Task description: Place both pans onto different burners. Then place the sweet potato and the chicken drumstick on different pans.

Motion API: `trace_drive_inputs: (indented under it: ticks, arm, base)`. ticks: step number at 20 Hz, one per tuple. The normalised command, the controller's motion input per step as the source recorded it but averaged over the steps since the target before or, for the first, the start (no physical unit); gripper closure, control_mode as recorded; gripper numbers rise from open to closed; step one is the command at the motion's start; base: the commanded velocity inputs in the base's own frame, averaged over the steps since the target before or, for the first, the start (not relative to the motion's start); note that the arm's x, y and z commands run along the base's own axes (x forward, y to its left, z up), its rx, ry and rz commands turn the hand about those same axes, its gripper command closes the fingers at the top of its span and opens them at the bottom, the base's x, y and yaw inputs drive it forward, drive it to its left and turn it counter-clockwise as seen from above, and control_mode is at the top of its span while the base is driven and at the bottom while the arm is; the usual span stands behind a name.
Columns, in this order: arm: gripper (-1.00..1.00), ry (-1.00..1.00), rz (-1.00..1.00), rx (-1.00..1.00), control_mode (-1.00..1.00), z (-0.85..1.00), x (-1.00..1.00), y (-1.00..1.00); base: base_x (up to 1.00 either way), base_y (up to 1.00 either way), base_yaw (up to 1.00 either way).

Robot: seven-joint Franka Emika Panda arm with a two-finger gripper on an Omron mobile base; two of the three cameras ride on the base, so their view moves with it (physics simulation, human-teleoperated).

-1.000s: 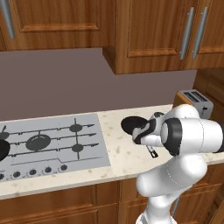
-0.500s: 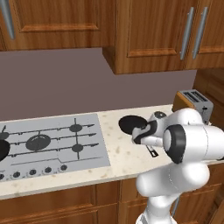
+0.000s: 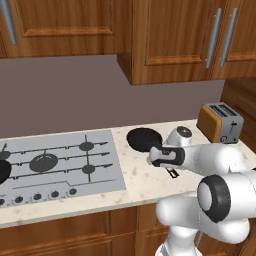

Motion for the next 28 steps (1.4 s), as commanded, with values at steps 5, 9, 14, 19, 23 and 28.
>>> trace_drive_inputs:
  ticks: [5,9,14,19,23,28]
  arm:
    - [1.0,0.01,0.16,0.0,-1.0,0.16,0.0,0.52]
    - [1.0,0.09,0.2,0.0,-1.0,0.2,0.0,0.57]
    - [1.0,0.01,0.21,-0.01,-1.0,0.13,0.0,0.55]
    - [1.0,-0.03,0.18,-0.05,-1.0,0.07,-0.2,0.53]
    - [1.0,-0.08,0.12,-0.01,-1.0,0.0,-0.37,0.33]
    - [1.0,-0.03,0.04,0.0,-1.0,-0.05,-0.05,0.44]
  base:
    - [0.0,0.0,0.0]
    - [0.0,0.0,0.0]
    - [0.0,0.0,0.0]
    - [0.0,0.0,0.0]
    - [0.0,0.0,0.0]
    - [0.0,0.0,0.0]
